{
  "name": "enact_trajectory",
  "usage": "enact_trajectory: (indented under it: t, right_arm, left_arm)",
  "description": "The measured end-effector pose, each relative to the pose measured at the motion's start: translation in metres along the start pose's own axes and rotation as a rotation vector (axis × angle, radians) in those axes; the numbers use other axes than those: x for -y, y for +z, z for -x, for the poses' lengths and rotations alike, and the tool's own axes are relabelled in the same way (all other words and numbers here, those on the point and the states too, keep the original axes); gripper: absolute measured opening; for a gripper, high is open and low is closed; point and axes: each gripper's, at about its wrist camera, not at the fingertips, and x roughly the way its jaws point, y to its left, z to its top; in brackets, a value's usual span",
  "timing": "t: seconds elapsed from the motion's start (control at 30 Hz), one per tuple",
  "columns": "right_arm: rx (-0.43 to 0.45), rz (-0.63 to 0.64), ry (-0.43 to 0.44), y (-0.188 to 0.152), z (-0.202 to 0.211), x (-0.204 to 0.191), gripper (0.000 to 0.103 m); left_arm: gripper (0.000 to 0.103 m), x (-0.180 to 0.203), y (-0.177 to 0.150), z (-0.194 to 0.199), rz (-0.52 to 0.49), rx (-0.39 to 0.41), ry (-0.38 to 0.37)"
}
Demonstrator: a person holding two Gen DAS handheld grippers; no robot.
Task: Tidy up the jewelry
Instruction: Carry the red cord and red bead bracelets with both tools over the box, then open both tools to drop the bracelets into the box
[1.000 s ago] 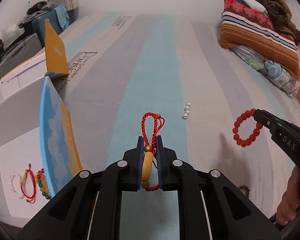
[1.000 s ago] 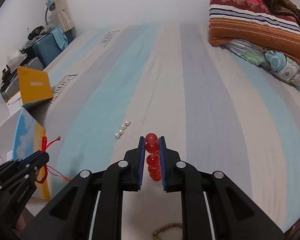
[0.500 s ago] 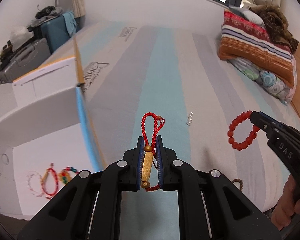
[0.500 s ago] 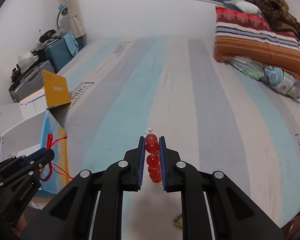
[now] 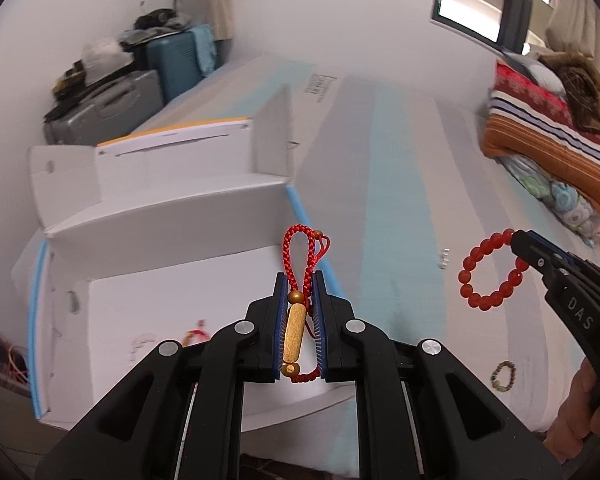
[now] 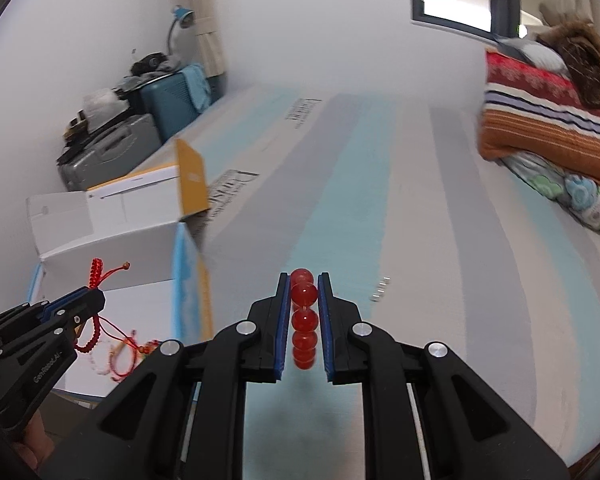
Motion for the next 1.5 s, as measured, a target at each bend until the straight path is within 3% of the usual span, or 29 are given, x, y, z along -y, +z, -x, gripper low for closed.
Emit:
enact_trajectory:
  t: [0.37, 0.67, 1.1, 1.4, 1.43, 1.5]
  right_arm:
    - [0.019, 0.104, 0.075, -0.001, 0.001, -0.096, 0.013]
    - [-0.029, 0.185, 0.138, -0.016, -0.028, -0.166, 0.013]
    - [-0.200, 0.230, 0.129, -0.052, -0.092, -0.193, 0.013]
    - [-0.235, 0.244, 0.115, -0.060, -0.104, -0.197, 0.014]
    - [-0.226, 0.248, 0.112, -0.059, -0.103, -0.198, 0.015]
    - [-0.211, 0.239, 0.115, -0.056, -0.098, -0.198, 0.041]
  left_arm:
    - [0.012, -0.099, -0.019, 0.010, 0.105, -0.012, 0.089]
    - [0.012, -0.162, -0.040, -0.001, 0.167, -0.060, 0.159]
    - [0.012, -0.190, -0.060, -0.046, 0.183, -0.162, 0.174]
    - [0.015, -0.189, -0.059, -0.060, 0.173, -0.181, 0.179]
    - [0.015, -0.190, -0.061, -0.060, 0.171, -0.182, 0.180]
    - [0.021, -0.188, -0.061, -0.059, 0.170, -0.182, 0.179]
